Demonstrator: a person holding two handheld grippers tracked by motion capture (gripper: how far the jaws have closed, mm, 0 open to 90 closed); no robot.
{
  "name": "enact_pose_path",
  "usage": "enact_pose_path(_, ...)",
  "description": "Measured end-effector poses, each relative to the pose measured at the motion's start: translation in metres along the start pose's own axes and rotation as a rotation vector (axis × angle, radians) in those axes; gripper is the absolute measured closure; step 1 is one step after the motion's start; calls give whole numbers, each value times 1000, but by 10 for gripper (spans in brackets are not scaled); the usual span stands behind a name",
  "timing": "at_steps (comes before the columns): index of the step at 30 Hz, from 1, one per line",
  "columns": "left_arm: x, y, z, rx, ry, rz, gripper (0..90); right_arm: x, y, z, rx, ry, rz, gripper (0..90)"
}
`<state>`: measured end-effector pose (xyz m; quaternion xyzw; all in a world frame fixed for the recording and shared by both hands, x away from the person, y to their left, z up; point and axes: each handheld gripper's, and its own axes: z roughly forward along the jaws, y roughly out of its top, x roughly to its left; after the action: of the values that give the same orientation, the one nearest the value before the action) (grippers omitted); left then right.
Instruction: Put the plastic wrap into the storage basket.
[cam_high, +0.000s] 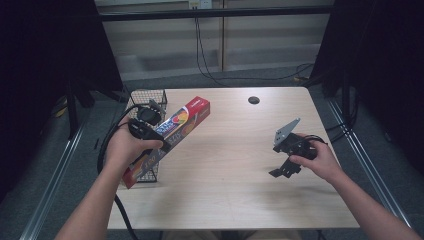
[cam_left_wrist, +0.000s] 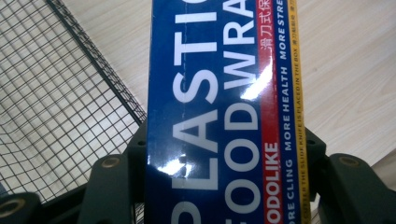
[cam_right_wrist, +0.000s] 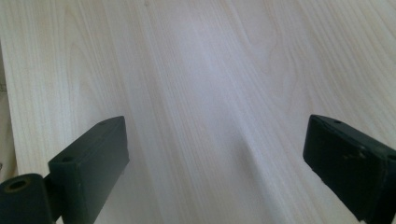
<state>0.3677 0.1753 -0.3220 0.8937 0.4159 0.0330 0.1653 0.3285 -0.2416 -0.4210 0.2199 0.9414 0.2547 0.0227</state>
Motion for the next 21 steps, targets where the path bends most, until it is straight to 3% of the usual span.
enact_pose_path(2, 1, -1, -1, -11, -2, -29, 424, 0, 0, -1, -2, -3, -2, 65)
enact_pose_path(9, 10, -7, -4, -14, 18, -57, 423, 0, -1, -1, -5, -7, -9, 65)
enact_pose_path(11, 12, -9, -6, -14, 13, -84, 423, 0, -1, -1, -5, -6, -11, 65)
enact_pose_path(15, 18, -12, -7, -9, 31, -79, 423, 0, -1, -1, -13, -13, -12, 65)
enact_pose_path(18, 23, -15, -8, -5, 35, -94, 423, 0, -1, -1, -12, -14, -2, 65)
enact_pose_path(19, 22, -16, -7, -7, 36, -126, 423, 0, -1, -1, -14, -13, -7, 65)
enact_pose_path(21, 25, -18, -8, -5, 40, -125, 424, 0, -1, -1, -14, -12, -4, 65)
